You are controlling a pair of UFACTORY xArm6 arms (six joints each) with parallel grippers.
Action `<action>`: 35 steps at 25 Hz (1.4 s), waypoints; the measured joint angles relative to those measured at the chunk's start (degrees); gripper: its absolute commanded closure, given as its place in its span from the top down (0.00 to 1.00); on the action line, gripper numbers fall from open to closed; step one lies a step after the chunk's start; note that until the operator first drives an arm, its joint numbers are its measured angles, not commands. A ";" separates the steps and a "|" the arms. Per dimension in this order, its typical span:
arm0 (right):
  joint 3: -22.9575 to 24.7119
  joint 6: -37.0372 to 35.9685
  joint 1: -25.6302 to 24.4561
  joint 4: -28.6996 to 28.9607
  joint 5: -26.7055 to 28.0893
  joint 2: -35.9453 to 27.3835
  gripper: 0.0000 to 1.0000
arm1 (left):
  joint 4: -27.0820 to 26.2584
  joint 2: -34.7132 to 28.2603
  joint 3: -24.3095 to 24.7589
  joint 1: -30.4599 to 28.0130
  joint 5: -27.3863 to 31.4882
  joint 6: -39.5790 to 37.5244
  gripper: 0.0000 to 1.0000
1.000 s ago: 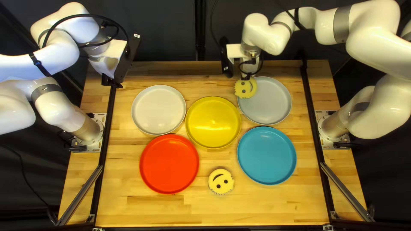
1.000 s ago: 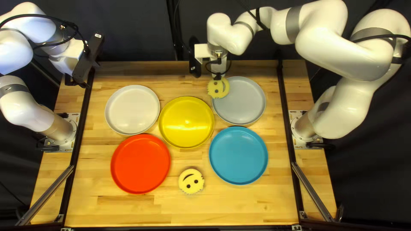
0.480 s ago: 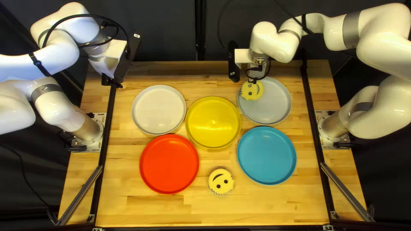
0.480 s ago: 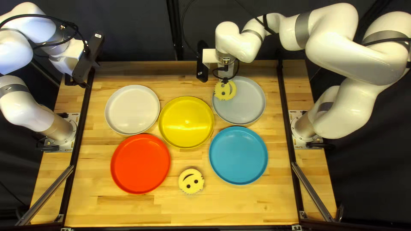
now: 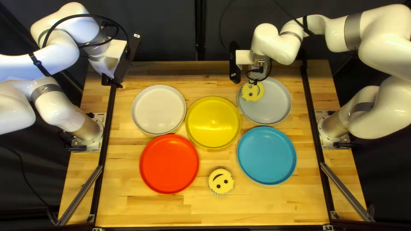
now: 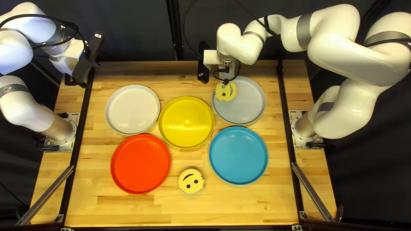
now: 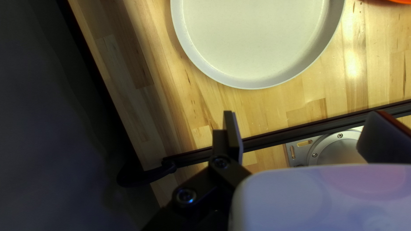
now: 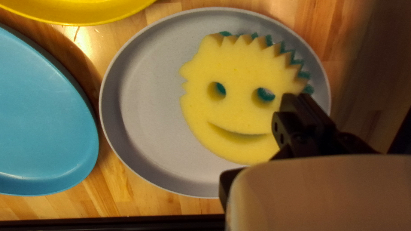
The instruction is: Pick up sponge and scrub the plate
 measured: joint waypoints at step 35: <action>8.95 9.06 4.65 -6.86 -4.48 -3.96 0.00 | 0.00 0.00 0.00 0.00 0.00 0.00 1.00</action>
